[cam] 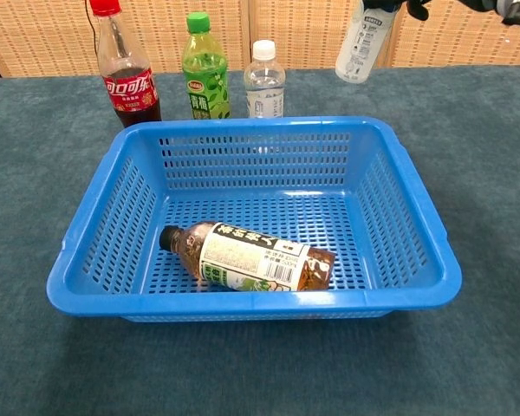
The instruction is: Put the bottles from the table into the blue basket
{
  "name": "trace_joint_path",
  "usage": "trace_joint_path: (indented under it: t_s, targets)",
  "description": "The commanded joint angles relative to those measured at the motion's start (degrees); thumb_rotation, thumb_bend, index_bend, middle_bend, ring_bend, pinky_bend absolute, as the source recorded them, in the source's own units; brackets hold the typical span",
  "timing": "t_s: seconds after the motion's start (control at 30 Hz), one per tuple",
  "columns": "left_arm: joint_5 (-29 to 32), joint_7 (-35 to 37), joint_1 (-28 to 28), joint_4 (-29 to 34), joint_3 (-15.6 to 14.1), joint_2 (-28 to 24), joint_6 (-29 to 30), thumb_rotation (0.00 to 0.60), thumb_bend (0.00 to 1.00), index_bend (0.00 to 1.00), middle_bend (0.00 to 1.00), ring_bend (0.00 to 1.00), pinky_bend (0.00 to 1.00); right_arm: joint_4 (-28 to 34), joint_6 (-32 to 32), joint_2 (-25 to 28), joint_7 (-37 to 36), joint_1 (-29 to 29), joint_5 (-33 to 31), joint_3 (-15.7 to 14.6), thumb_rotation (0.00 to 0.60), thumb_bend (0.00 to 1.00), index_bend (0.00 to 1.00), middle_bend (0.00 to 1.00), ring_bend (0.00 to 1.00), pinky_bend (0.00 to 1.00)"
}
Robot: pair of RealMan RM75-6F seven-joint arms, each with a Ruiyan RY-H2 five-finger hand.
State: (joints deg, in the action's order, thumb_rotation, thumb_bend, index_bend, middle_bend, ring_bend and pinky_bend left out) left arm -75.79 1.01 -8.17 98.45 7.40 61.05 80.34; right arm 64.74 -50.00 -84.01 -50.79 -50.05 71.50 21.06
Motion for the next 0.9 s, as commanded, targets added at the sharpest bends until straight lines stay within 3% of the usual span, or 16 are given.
trace_joint_path:
  t_s: [0.03,0.17,0.4,0.53,0.7,0.77,0.83,0.9]
  targets:
    - [-0.3,0.3,0.1,0.0,-0.2,-0.1,0.1,0.6,0.03,0.0,0.0,0.0,0.0,26.6,-6.9,14.8,17.8,7.8,-10.0,3.8,0.6,0.31,0.56,0.73,0.63,0.78]
    - [-0.7,0.6,0.2,0.0,-0.2,-0.2,0.4,0.6,0.03,0.0,0.0,0.0,0.0,35.3,-8.6,16.9,22.5,9.2,-12.1,3.7,0.6,0.31,0.56,0.73,0.63,0.78]
    - [-0.5,0.8,0.2,-0.2,-0.2,-0.3,0.3,0.6,0.03,0.0,0.0,0.0,0.0,43.0,-8.1,16.4,25.6,9.9,-10.4,1.3,0.6,0.32,0.56,0.73,0.63,0.78]
    - [-0.1,1.0,0.3,-0.3,-0.2,-0.3,0.3,0.6,0.03,0.0,0.0,0.0,0.0,44.0,-7.0,14.3,28.4,9.5,-9.9,-1.1,0.6,0.32,0.56,0.73,0.62,0.77]
    - [0.1,1.9,0.6,-0.6,-0.2,-0.6,0.4,0.6,0.03,0.0,0.0,0.0,0.0,40.7,-2.3,9.9,30.3,8.1,-9.2,-5.2,0.6,0.31,0.52,0.7,0.59,0.72]
    - [0.1,2.1,0.7,-0.7,-0.2,-0.6,0.4,0.6,0.03,0.0,0.0,0.0,0.0,39.2,-1.7,8.8,29.7,8.1,-6.3,-5.9,0.6,0.18,0.41,0.58,0.49,0.63]
    - [0.1,2.2,0.7,-0.8,-0.2,-0.6,0.4,0.6,0.03,0.0,0.0,0.0,0.0,38.0,-0.3,8.8,27.5,8.1,-3.3,-6.5,0.6,0.02,0.17,0.29,0.24,0.42]
    - [0.2,2.3,0.7,-0.8,-0.1,-0.6,0.4,0.6,0.03,0.0,0.0,0.0,0.0,37.0,0.7,9.3,26.1,7.9,-1.2,-6.9,0.6,0.0,0.04,0.08,0.05,0.23]
